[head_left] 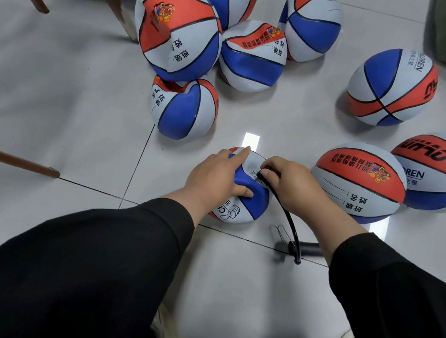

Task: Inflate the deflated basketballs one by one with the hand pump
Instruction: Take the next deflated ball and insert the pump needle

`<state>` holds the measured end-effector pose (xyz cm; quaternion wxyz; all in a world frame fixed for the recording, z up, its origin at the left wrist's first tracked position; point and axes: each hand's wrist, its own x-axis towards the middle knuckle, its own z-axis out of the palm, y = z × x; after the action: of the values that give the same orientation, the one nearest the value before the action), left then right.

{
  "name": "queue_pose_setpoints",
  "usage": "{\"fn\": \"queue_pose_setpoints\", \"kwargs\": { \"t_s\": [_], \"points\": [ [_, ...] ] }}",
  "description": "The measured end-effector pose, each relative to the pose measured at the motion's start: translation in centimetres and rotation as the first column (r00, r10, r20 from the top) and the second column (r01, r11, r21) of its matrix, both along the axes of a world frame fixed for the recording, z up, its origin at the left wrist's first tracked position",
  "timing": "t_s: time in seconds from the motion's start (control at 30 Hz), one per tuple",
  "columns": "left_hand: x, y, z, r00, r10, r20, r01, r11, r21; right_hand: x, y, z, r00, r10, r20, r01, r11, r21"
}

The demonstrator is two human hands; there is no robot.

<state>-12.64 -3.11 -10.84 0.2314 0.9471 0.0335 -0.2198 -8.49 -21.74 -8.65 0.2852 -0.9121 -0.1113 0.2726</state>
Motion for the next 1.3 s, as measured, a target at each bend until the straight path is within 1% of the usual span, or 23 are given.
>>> {"fn": "queue_pose_setpoints", "kwargs": {
  "t_s": [0.13, 0.3, 0.7, 0.87, 0.97, 1.07, 1.13, 1.3],
  "points": [
    [0.2, 0.2, 0.0, 1.000, -0.014, 0.016, 0.014, 1.000, 0.013, 0.5, 0.6, 0.1, 0.996, 0.084, 0.013, -0.084, 0.996, -0.022],
    [0.2, 0.0, 0.0, 0.999, -0.020, 0.030, 0.019, 0.999, 0.026, 1.1, 1.3, -0.2, 0.988, 0.151, -0.015, -0.151, 0.986, -0.073],
    [0.2, 0.0, -0.1, 1.000, -0.002, 0.017, 0.001, 0.999, 0.045, 0.7, 2.1, -1.6, 0.980, 0.192, -0.058, -0.197, 0.976, -0.097],
    [-0.1, 0.2, 0.0, 1.000, 0.016, 0.022, -0.016, 1.000, -0.013, 1.0, 0.9, -1.4, 0.991, 0.090, -0.097, -0.090, 0.996, 0.001],
    [-0.6, 0.5, 0.0, 0.997, 0.063, 0.037, -0.059, 0.992, -0.109, 0.8, 0.4, -1.2, 0.989, 0.010, -0.147, 0.001, 0.997, 0.076],
    [-1.3, 0.9, 0.0, 0.989, 0.142, 0.028, -0.133, 0.970, -0.204, 0.5, 0.3, -1.0, 0.991, -0.004, -0.136, 0.014, 0.997, 0.076],
    [-1.7, 1.5, -0.2, 0.982, 0.187, 0.008, -0.182, 0.961, -0.207, 0.2, 0.1, -0.8, 0.991, -0.019, -0.132, 0.030, 0.996, 0.081],
    [-2.2, 1.9, 0.0, 0.979, 0.204, 0.021, -0.192, 0.949, -0.251, -0.3, -0.6, -0.4, 0.987, -0.102, -0.123, 0.119, 0.984, 0.134]
  ]
}}
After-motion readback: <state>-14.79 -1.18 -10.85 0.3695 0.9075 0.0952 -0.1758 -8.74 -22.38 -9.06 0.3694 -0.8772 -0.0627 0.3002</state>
